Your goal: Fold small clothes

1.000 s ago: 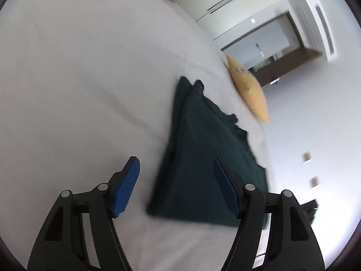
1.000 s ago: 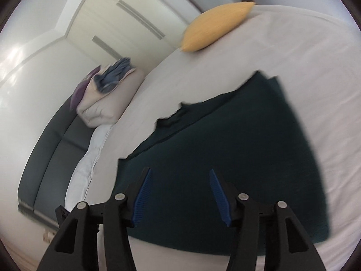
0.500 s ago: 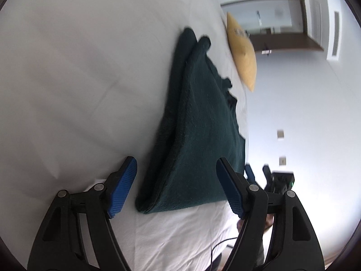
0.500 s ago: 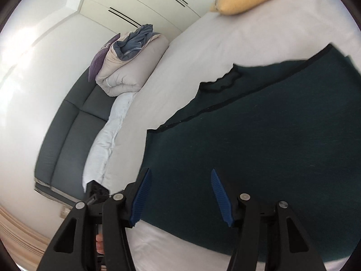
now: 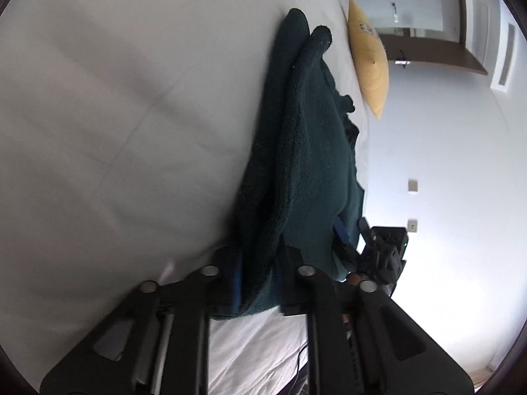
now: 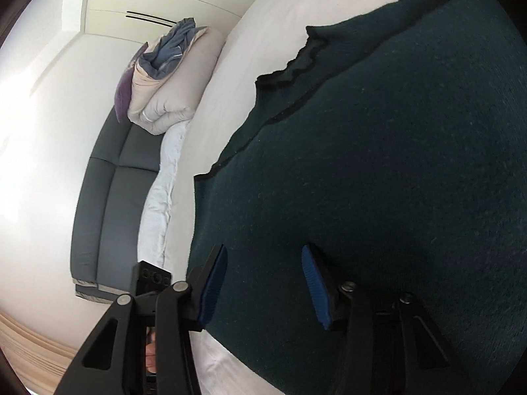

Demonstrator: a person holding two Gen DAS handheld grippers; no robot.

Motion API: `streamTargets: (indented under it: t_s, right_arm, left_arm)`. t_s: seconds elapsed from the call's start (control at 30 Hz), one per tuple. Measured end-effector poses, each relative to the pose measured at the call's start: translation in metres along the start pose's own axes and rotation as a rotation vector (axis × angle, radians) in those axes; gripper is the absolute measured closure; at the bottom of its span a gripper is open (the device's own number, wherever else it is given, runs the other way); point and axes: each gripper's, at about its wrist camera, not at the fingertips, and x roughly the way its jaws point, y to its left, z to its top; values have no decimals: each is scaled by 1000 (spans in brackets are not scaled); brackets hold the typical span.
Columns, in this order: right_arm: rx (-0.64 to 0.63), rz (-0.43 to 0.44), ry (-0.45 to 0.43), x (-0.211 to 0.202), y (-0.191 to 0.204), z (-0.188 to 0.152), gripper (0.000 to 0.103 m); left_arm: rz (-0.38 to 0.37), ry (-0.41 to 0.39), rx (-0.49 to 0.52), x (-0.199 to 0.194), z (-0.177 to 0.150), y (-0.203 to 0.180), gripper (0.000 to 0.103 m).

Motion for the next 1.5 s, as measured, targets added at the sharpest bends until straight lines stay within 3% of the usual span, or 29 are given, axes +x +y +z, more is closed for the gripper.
streamTargets:
  t_s: [0.23,0.43,0.6,0.77,0.9,1.07,1.2,1.37,1.5]
  right_arm:
    - [-25,-5,3,1,0,-2,56]
    - [-11,18,15,-2,0,3,55]
    - [25,75,-8,-20,1,14,35]
    - [84,172,-40,-40,-5,37,25]
    - [87,207,1,-36,-5,54,16]
    - [87,191,62,-17,-7,71,19]
    - [71,206,48,-16,-4,82,32]
    - [131,310,-13,-21,-12,83,32]
    - [181,275,1,-23,-21,78,35]
  left_arm:
    - [33,-81,42,-7,-11,-30,94]
    - [117,-129,191,-2,-23,-105,94]
    - [204,-129,361,38,-46,-180,94]
    - [294,-86,501,109,-74,-226,94]
    - [360,-38,561,172,-93,-233,94]
    - [400,-4,589,208,-109,-229,94]
    - [368,-9,583,202,-108,-226,94]
    - [313,-10,545,181,-103,-214,94]
    - [279,-22,539,161,-104,-209,94]
